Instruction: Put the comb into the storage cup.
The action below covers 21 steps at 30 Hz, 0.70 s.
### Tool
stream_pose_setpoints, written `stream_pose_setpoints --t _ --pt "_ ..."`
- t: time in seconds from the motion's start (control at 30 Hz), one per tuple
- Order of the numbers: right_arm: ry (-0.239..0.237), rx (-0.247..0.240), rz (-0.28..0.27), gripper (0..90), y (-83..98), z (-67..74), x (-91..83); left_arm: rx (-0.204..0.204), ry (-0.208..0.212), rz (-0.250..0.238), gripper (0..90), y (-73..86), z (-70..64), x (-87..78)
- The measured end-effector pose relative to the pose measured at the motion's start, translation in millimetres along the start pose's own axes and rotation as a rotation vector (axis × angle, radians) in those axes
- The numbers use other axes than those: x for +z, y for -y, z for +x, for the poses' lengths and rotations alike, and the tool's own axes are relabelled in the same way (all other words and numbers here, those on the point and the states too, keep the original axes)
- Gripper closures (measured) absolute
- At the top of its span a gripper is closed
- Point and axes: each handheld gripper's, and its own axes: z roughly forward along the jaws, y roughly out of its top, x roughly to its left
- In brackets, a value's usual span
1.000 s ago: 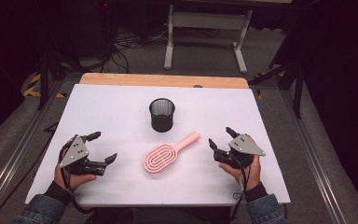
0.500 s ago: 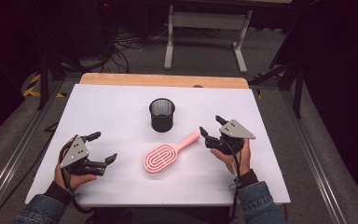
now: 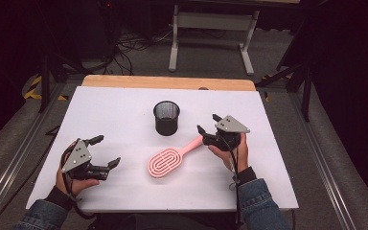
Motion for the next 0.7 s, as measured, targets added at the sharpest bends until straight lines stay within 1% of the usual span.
stream_pose_setpoints --t 0.2,0.27,0.3,0.33,0.37,0.47,0.5,0.53,0.6,0.63,0.67,0.7 --pt "-0.004 0.018 0.019 33.4 -2.7 -4.6 8.9 0.001 -0.002 -0.001 8.5 0.2 0.3 -0.2" --pt "-0.002 0.019 0.038 40.5 -2.6 -5.6 13.7 0.000 -0.001 -0.001 8.5 0.2 0.3 -0.3" --pt "-0.002 0.019 0.038 40.5 -2.6 -5.6 13.7 0.001 0.000 0.000 8.5 0.2 0.3 -0.2" --pt "0.005 0.022 0.044 48.7 -2.0 -6.8 16.5 0.002 -0.002 0.002 8.5 0.3 0.2 0.0" --pt "0.000 0.036 0.060 56.3 -0.7 -9.8 20.7 0.003 -0.002 0.003 8.5 0.3 0.2 0.1" --pt "-0.011 0.051 0.085 67.7 2.4 -12.3 26.0 0.000 -0.006 0.003 9.0 0.5 0.1 0.4" --pt "-0.011 0.051 0.085 67.7 2.4 -12.3 26.0 -0.001 -0.009 0.001 9.0 0.5 0.3 0.6" --pt "-0.023 0.052 0.113 75.5 5.0 -12.5 30.9 -0.001 -0.012 0.001 9.6 0.5 0.3 0.7" --pt "-0.033 0.053 0.130 83.1 5.9 -11.9 33.9 0.001 -0.011 0.001 10.2 0.5 0.0 0.7" --pt "-0.033 0.053 0.130 83.1 5.9 -11.9 33.9 0.001 -0.011 0.001 10.1 0.5 0.0 0.7" --pt "-0.039 0.053 0.141 88.0 6.4 -11.3 35.9 0.001 -0.012 0.000 10.1 0.6 -0.1 1.0" --pt "-0.061 0.059 0.168 90.0 8.5 -9.5 41.1 0.000 -0.010 -0.001 10.3 0.7 -0.3 1.2"
